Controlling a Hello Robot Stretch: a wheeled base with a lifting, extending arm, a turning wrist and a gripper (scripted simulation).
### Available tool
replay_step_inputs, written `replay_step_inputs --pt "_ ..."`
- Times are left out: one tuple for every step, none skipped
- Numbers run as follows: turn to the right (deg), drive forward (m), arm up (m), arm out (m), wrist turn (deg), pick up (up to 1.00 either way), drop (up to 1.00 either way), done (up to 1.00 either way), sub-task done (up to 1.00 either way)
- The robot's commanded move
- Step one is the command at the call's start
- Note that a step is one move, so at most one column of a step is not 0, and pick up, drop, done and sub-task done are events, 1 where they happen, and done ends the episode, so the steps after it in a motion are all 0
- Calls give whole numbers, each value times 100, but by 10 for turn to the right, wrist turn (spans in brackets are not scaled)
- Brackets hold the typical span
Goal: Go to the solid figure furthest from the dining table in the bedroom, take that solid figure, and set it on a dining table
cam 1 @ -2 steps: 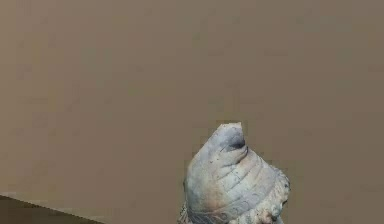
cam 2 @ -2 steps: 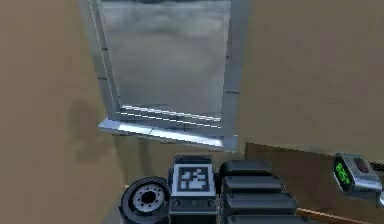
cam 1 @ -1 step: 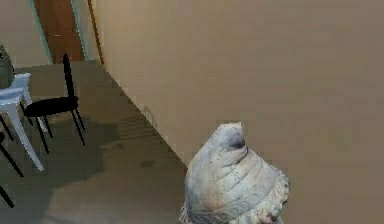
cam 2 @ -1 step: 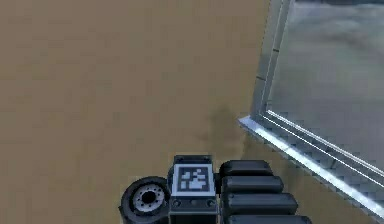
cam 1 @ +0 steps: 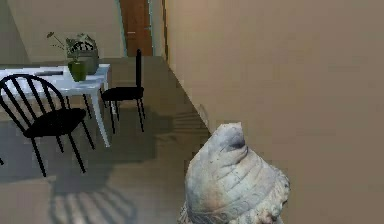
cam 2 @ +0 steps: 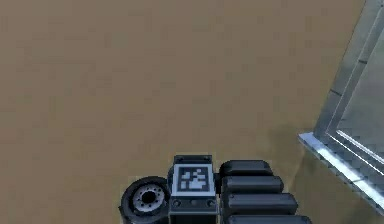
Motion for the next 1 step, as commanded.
replay_step_inputs --pt "-30 0 0 0 0 0 0 0 0"
